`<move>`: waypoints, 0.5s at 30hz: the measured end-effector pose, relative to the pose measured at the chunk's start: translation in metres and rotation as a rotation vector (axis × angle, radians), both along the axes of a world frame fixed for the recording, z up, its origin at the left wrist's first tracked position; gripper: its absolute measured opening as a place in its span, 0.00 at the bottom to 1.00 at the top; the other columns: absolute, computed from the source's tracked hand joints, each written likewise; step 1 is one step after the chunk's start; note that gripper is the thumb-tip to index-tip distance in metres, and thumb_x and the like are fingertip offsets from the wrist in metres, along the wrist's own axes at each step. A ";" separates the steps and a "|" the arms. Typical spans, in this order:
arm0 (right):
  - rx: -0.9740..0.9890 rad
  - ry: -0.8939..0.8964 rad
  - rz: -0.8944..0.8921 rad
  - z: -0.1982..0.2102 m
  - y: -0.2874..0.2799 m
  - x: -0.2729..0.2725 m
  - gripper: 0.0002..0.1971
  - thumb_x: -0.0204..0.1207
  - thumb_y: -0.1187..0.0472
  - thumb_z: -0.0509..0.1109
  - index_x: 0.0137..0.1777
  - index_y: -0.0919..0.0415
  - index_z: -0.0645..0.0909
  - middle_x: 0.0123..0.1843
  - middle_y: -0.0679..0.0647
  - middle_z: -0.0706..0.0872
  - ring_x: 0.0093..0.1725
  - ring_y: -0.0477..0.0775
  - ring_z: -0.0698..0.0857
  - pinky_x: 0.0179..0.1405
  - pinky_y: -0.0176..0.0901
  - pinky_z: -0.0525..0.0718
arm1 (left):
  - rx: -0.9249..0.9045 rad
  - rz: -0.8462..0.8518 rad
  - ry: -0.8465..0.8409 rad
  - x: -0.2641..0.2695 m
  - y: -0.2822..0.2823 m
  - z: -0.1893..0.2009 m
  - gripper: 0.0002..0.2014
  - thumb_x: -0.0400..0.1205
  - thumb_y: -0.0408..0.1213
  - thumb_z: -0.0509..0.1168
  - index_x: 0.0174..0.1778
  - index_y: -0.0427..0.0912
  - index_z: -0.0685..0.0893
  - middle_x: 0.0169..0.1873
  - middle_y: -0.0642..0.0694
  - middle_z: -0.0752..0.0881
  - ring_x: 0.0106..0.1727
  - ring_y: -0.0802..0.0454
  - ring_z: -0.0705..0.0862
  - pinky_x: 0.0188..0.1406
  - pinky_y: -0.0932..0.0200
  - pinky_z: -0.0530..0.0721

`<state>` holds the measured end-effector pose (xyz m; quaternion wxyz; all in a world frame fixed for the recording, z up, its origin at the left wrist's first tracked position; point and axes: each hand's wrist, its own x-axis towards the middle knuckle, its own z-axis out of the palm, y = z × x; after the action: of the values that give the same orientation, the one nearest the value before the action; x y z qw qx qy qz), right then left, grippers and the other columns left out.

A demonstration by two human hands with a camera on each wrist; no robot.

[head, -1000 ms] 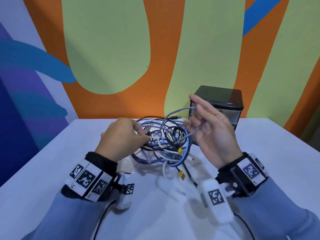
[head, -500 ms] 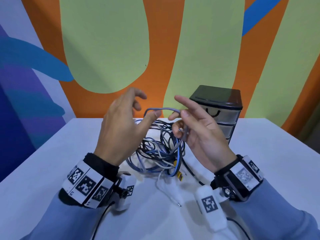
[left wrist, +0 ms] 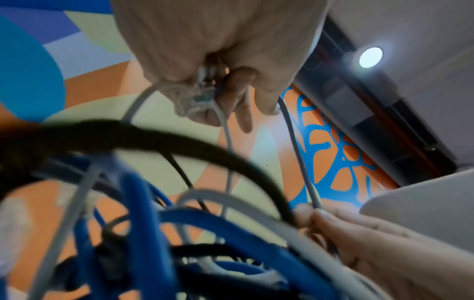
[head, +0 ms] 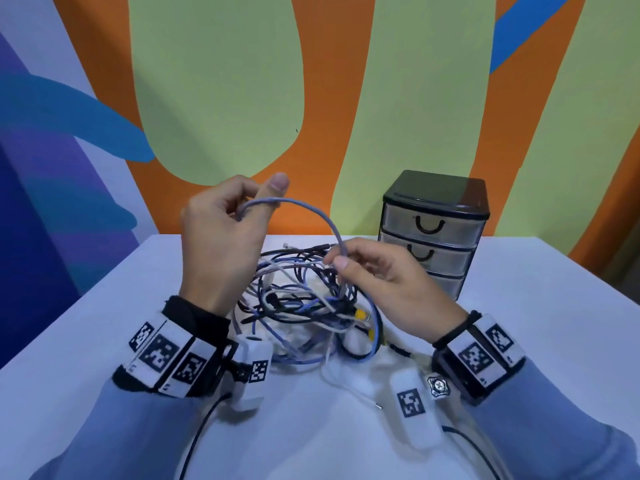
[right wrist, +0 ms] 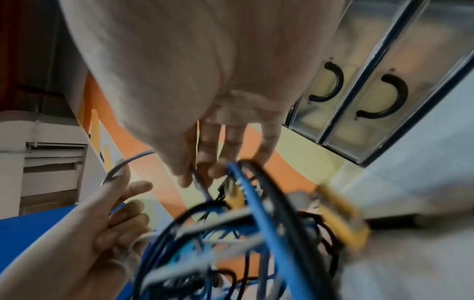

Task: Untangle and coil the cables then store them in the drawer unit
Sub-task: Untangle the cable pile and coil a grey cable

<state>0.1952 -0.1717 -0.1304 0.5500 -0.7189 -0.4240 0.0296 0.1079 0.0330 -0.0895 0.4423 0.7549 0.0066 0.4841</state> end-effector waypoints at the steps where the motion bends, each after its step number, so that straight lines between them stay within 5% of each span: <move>1: 0.039 -0.020 -0.031 0.000 0.000 0.001 0.09 0.91 0.58 0.66 0.57 0.52 0.89 0.44 0.52 0.88 0.49 0.61 0.86 0.57 0.61 0.85 | -0.011 -0.001 0.009 0.000 0.004 0.000 0.24 0.85 0.60 0.73 0.35 0.42 0.89 0.28 0.34 0.76 0.31 0.34 0.71 0.29 0.40 0.79; 3: 0.139 -0.028 -0.072 0.000 0.000 0.002 0.09 0.93 0.58 0.62 0.58 0.55 0.85 0.40 0.54 0.83 0.43 0.63 0.81 0.50 0.63 0.82 | -0.023 -0.049 0.134 0.002 0.015 0.000 0.21 0.82 0.56 0.77 0.34 0.42 0.90 0.30 0.32 0.84 0.30 0.37 0.76 0.31 0.45 0.78; 7: 0.266 0.034 -0.144 0.003 0.000 0.006 0.11 0.95 0.55 0.58 0.59 0.60 0.79 0.35 0.53 0.87 0.39 0.53 0.83 0.47 0.46 0.81 | 0.112 -0.230 0.564 0.004 0.027 -0.006 0.04 0.81 0.37 0.80 0.41 0.44 0.95 0.36 0.39 0.92 0.37 0.54 0.85 0.44 0.54 0.81; 10: 0.269 0.028 -0.198 0.002 0.002 0.005 0.11 0.95 0.52 0.57 0.59 0.57 0.79 0.33 0.54 0.87 0.38 0.55 0.84 0.48 0.55 0.82 | 0.188 -0.209 0.657 0.005 0.032 -0.013 0.13 0.83 0.25 0.75 0.45 0.50 0.96 0.37 0.49 0.92 0.39 0.62 0.87 0.46 0.66 0.86; 15: 0.311 0.059 -0.233 0.004 0.003 -0.002 0.11 0.95 0.51 0.57 0.59 0.55 0.79 0.32 0.60 0.85 0.40 0.74 0.84 0.41 0.58 0.84 | 0.302 -0.024 0.732 0.009 0.041 -0.019 0.11 0.82 0.32 0.76 0.41 0.56 0.92 0.39 0.54 0.91 0.47 0.55 0.89 0.50 0.55 0.85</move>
<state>0.1937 -0.1690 -0.1264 0.6664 -0.6682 -0.3211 -0.0791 0.1167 0.0738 -0.1086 0.3004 0.9342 0.0835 0.1732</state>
